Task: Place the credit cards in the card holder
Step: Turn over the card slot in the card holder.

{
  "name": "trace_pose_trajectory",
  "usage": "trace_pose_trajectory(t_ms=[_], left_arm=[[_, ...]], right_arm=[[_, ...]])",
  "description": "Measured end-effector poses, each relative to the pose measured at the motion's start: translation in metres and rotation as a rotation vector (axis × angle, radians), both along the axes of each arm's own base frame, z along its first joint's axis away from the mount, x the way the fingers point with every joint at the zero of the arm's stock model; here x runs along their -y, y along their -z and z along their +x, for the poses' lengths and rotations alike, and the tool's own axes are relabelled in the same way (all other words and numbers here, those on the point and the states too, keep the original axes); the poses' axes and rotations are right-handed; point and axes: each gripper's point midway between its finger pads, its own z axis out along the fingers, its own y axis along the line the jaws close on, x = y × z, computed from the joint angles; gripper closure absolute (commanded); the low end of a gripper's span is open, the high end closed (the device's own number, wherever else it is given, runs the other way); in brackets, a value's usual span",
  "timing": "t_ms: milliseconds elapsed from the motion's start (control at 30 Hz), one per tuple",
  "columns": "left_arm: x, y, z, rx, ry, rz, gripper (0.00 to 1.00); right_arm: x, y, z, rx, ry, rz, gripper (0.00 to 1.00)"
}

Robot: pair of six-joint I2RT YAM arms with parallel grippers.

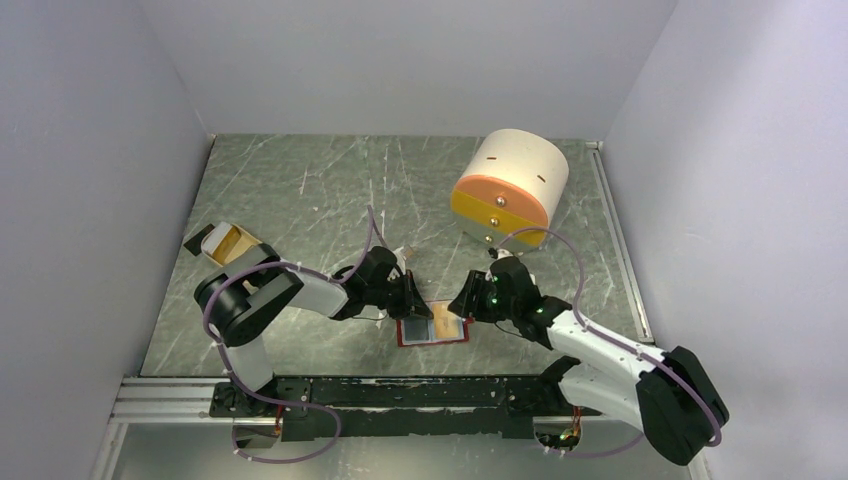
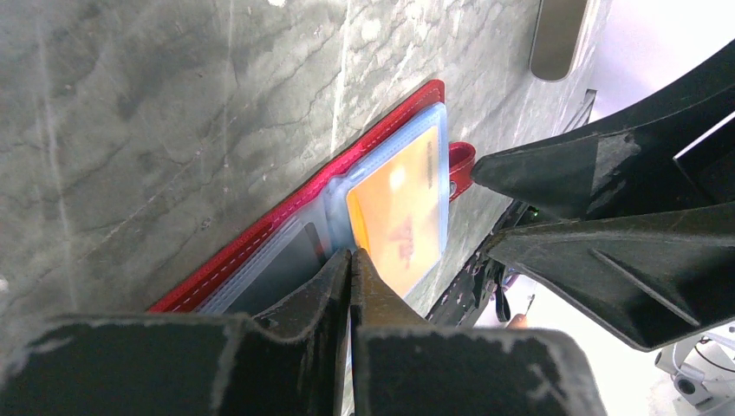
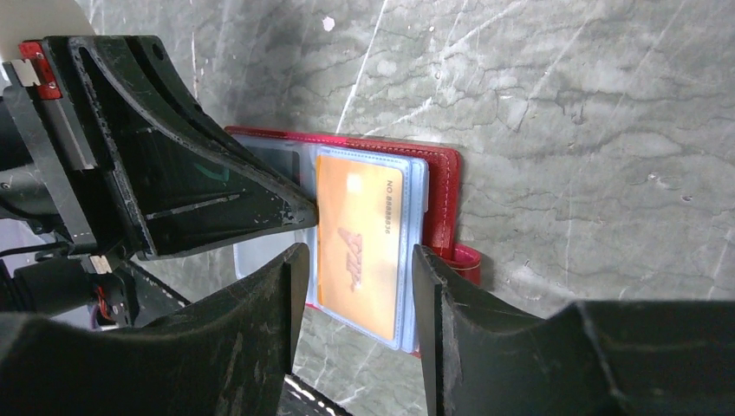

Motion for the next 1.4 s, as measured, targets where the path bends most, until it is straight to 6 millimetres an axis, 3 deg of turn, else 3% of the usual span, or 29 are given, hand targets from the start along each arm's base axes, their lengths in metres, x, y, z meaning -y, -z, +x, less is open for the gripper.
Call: trace_pose_trajectory(t_ms=[400, 967, 1133, 1400], left_arm=[[0.0, 0.0, 0.0, 0.004, 0.0, -0.006, 0.91], [0.0, 0.0, 0.0, 0.002, 0.002, -0.006, 0.91], [0.0, 0.0, 0.0, 0.002, 0.002, -0.006, 0.91], [0.001, 0.0, 0.0, 0.0, 0.001, -0.009, 0.91]], right_arm=[[-0.006, 0.014, -0.004, -0.05, -0.016, 0.013, 0.49], [-0.013, 0.017, 0.0, -0.05, -0.027, 0.034, 0.49], [-0.013, 0.017, 0.0, -0.051, -0.029, 0.037, 0.55], [-0.014, 0.013, -0.002, -0.051, -0.036, 0.046, 0.52]])
